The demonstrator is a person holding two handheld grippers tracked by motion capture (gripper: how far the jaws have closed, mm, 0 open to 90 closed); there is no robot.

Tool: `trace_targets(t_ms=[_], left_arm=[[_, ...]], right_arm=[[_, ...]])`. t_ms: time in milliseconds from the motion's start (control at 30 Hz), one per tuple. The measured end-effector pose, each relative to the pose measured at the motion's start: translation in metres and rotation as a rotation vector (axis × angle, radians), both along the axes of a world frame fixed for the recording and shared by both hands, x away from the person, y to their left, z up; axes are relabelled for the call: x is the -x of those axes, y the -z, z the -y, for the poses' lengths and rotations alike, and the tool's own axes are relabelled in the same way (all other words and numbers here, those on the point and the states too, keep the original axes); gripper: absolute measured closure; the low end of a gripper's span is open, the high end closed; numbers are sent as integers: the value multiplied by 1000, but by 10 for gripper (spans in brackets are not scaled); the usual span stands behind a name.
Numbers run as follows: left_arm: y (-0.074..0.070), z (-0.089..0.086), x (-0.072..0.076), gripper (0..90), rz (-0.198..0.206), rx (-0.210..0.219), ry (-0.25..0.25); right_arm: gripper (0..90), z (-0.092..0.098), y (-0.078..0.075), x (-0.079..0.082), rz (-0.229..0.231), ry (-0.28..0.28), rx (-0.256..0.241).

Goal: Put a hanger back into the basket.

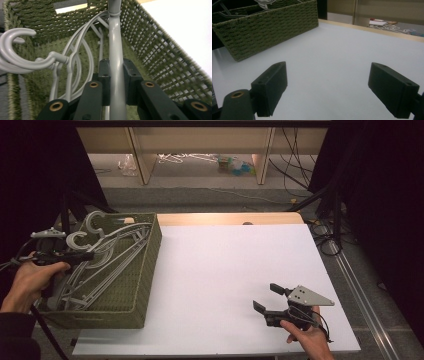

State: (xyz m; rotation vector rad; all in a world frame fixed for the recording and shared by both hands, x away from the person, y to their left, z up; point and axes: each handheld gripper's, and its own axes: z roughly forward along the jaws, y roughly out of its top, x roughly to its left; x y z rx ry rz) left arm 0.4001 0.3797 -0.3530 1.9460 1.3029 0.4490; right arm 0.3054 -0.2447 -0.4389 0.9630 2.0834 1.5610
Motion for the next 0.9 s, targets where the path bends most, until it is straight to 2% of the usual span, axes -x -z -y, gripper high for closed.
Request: trace_targets(t_ms=[67,100,133,167,233,300,400,433,533,600,700,733,833,900], left_arm=[[1,-4,0,784,-20,-82,25],[3,-3,-1,784,-7,-111,14],[5,-4,-2,785,6,-118,6],[7,-4,-2,784,-17,-110,0],[11,-4,-3,780,-42,-136,-2],[17,-3,-3,777,-64,-140,-12],[26,-4,-3,769,-71,-130,-35],[27,-6,-3,767,-78,-136,-28],[32,-7,-3,764,-86,-119,-32],[36,-7,-3,754,-99,-121,-53],[40,-8,-4,732,-84,-95,-88],[41,-8,-4,725,-99,-91,-95],[44,-8,-5,714,-111,-88,-117],[47,-7,-7,703,-108,-80,-128]], right_arm=[[165,0,0,0,2,-2,-3],[165,0,0,0,2,-2,-3],[165,-1,0,0,4,-3,-4],[165,-1,0,0,3,-3,-1],[165,-1,0,0,1,-2,-3],[165,0,0,0,1,-1,-1],[165,0,0,0,0,-1,-2],[165,-1,0,0,3,-3,-3],[165,-1,0,0,4,-2,-3],[165,-1,0,0,1,-4,-3],[166,-1,0,0,1,-3,0],[166,-1,0,0,2,-2,-2],[165,-1,0,0,4,-2,-3],[166,-1,0,0,0,-1,-2]])
